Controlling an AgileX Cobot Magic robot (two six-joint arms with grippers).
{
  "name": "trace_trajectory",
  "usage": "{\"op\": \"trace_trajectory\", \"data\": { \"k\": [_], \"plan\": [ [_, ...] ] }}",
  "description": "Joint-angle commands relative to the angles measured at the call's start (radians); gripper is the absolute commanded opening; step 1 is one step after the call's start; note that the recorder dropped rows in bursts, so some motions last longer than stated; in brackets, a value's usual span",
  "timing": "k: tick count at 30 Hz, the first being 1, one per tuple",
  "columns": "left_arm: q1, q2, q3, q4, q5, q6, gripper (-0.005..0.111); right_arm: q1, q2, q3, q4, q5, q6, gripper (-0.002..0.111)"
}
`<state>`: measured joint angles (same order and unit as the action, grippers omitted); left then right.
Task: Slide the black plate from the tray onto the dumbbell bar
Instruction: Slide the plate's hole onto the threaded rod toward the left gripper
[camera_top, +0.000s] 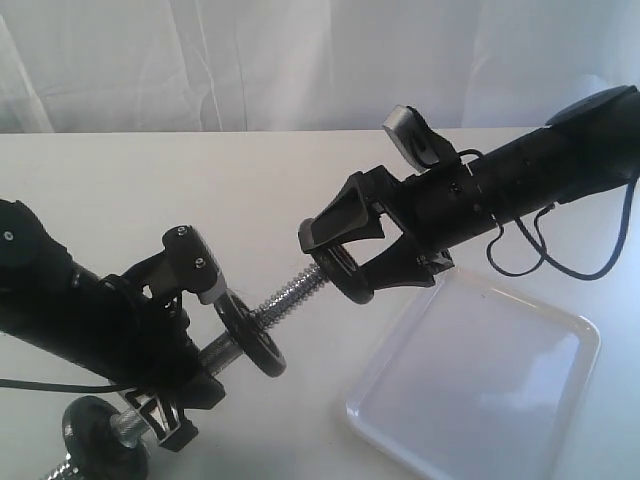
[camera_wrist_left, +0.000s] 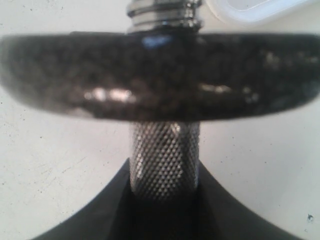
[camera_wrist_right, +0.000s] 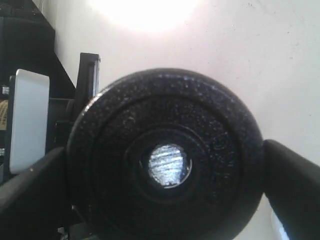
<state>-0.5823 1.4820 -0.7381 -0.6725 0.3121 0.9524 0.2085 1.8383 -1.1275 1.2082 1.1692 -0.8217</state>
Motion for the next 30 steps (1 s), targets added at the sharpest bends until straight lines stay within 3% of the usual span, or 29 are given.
{"op": "trace_trajectory", "data": {
  "k": [1,15,30],
  "plan": [
    [0.0,-0.055,-0.03,-0.11,-0.048,-0.011,0.0,0.013,-0.019,0.003,0.058,0.052,-0.011,0.0],
    [0.0,-0.055,-0.03,-0.11,-0.048,-0.011,0.0,0.118,0.0,0.003,0.072,0.052,-0.056,0.0],
    [0.0,-0.094,-0.032,-0.11,-0.052,-0.011,0.0,0.122,0.003,0.003,0.122,0.052,-0.056,0.0]
  ]
}}
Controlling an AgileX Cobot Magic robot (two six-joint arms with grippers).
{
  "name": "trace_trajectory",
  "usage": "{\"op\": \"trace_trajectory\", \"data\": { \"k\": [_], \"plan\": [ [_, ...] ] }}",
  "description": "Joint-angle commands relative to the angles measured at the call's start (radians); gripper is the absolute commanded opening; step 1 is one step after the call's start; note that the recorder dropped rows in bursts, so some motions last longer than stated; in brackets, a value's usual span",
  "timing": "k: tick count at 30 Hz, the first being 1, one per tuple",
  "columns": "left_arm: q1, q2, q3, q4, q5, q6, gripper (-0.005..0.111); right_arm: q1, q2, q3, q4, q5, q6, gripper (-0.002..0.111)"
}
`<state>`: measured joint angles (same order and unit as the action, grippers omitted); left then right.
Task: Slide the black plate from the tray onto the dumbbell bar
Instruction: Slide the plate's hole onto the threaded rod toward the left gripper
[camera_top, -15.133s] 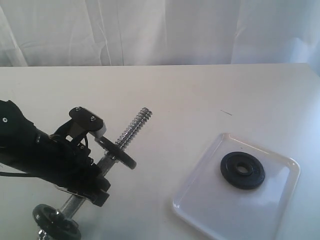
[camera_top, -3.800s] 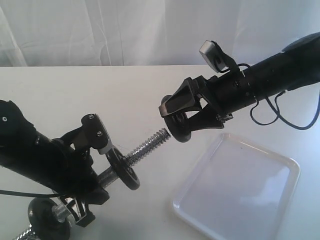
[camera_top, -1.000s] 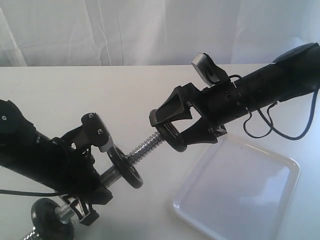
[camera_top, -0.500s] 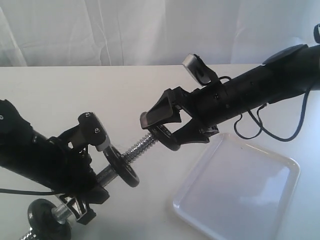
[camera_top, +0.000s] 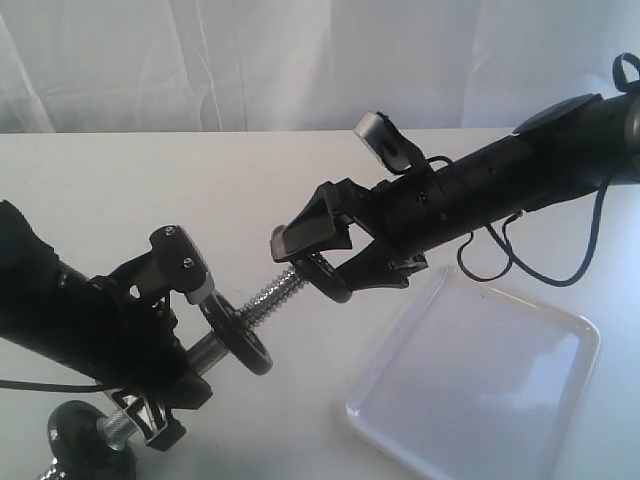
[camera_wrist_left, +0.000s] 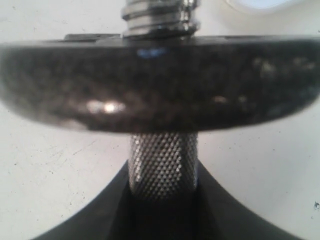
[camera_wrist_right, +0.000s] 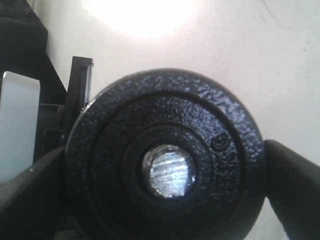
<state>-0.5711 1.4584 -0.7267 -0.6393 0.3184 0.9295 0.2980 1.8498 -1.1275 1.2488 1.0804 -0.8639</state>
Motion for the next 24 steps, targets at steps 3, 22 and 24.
{"op": "trace_trajectory", "data": {
  "k": [3,22,24],
  "plan": [
    [-0.012,-0.077,-0.044,-0.144,-0.059,0.012,0.0,0.033,-0.008,0.003,0.081,0.141,-0.014,0.0],
    [-0.012,-0.076,-0.044,-0.144,-0.061,0.01,0.0,0.122,-0.008,0.003,0.075,0.141,-0.031,0.008],
    [-0.012,-0.076,-0.044,-0.144,-0.061,0.01,0.0,0.122,-0.008,0.003,0.075,0.141,-0.031,0.03]
  ]
}}
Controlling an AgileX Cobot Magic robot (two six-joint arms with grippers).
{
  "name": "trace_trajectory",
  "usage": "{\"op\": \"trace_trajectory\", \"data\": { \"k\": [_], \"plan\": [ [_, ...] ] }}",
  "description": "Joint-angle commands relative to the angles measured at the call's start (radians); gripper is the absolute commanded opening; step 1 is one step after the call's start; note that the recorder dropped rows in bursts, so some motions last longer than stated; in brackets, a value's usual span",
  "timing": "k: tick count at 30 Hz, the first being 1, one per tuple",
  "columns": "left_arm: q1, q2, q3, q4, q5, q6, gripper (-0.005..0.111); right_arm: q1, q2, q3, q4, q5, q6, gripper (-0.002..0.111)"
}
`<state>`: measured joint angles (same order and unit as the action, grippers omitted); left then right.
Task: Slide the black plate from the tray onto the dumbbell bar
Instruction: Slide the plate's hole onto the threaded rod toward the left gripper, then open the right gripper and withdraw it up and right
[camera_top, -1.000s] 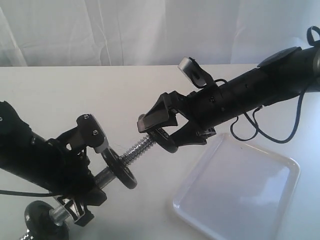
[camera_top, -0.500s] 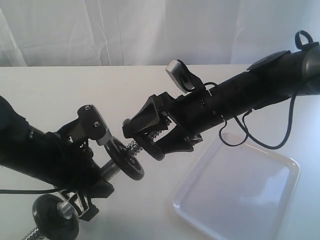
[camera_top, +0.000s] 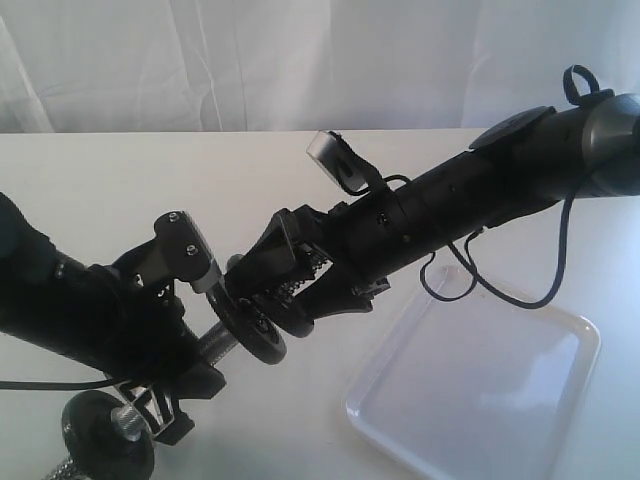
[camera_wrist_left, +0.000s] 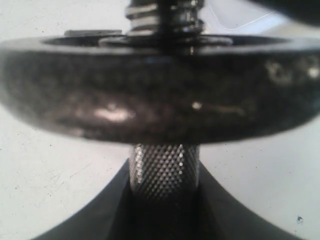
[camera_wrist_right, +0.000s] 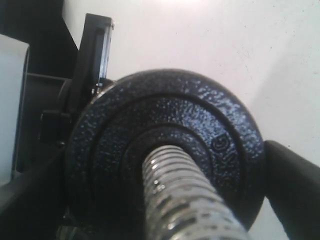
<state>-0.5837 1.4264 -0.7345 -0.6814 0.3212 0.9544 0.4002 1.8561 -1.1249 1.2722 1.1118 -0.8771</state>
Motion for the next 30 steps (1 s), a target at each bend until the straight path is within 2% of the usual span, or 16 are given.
{"op": "trace_trajectory", "data": {
  "k": [1,4,15,27,30],
  "plan": [
    [0.001,-0.044,-0.036,-0.101,-0.064,-0.015,0.0,0.02,-0.015,0.0,0.052,0.109,-0.017,0.05],
    [0.001,-0.044,-0.036,-0.101,-0.064,-0.015,0.0,0.02,-0.015,0.0,0.052,0.109,-0.039,0.105],
    [0.001,-0.044,-0.036,-0.101,-0.064,-0.015,0.0,-0.02,-0.015,-0.005,0.033,0.109,-0.047,0.105],
    [0.001,-0.044,-0.036,-0.101,-0.064,-0.015,0.0,-0.187,-0.015,-0.008,0.026,0.109,-0.042,0.105],
    [0.001,-0.043,-0.036,-0.101,-0.064,-0.015,0.0,-0.247,-0.015,-0.008,0.025,0.109,0.023,0.105]
  ]
}}
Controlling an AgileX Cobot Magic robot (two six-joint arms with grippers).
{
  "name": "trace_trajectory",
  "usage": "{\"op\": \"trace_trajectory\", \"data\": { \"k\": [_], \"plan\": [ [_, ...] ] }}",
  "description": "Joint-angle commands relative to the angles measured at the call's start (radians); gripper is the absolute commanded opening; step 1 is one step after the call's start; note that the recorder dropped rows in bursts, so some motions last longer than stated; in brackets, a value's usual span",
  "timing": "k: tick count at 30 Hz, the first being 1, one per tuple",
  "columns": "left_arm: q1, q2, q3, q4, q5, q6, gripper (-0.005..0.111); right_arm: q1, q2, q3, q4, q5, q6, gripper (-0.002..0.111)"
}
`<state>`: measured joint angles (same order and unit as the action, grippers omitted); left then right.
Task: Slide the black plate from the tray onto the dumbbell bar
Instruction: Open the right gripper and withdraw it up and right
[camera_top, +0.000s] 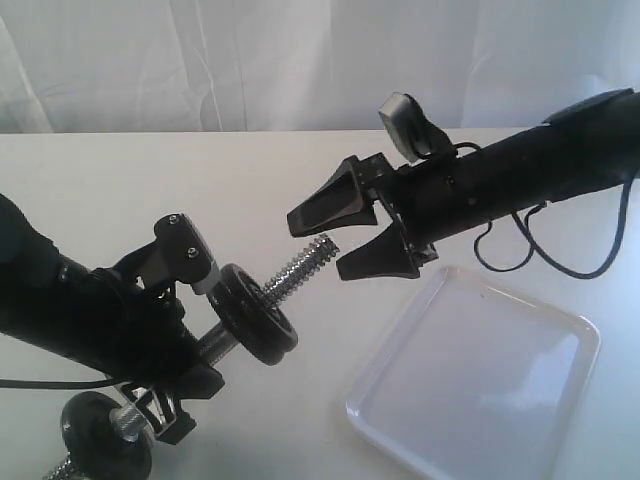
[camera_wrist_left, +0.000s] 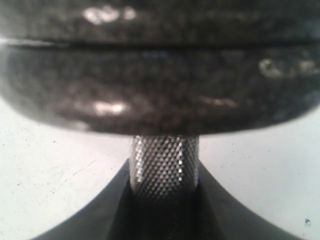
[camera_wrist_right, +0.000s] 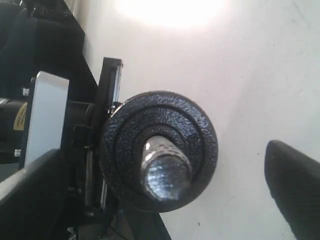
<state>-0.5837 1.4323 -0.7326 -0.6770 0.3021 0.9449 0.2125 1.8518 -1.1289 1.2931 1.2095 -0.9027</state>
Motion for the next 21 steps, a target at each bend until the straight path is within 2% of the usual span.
{"op": "trace_trajectory", "data": {
  "k": [1,4,6,8,9,10,11,21],
  "plan": [
    [0.001,-0.048,-0.038,-0.106,-0.045,-0.006,0.0,-0.074,-0.01,-0.004,0.004,0.012,0.063,0.105],
    [0.001,-0.048,-0.036,-0.106,-0.049,-0.006,0.0,-0.151,-0.01,-0.004,0.008,0.012,0.083,0.101],
    [0.001,-0.047,-0.036,-0.103,-0.049,-0.003,0.0,-0.189,-0.01,-0.004,0.033,0.012,0.095,0.087],
    [0.001,-0.047,-0.036,-0.101,-0.051,-0.003,0.0,-0.207,-0.019,-0.004,0.042,0.012,0.099,0.059],
    [0.001,-0.047,-0.034,-0.101,-0.055,-0.003,0.0,-0.21,-0.024,-0.004,0.042,0.012,0.103,0.035],
    [0.001,-0.042,-0.034,-0.099,-0.055,-0.003,0.0,-0.21,-0.031,-0.004,0.042,0.012,0.103,0.021],
    [0.001,-0.03,-0.032,-0.099,-0.062,-0.003,0.0,-0.21,-0.041,-0.004,0.044,0.012,0.103,0.001],
    [0.001,0.057,-0.028,-0.099,-0.072,-0.003,0.0,-0.202,-0.197,-0.004,0.091,0.012,0.034,0.0]
  ]
}}
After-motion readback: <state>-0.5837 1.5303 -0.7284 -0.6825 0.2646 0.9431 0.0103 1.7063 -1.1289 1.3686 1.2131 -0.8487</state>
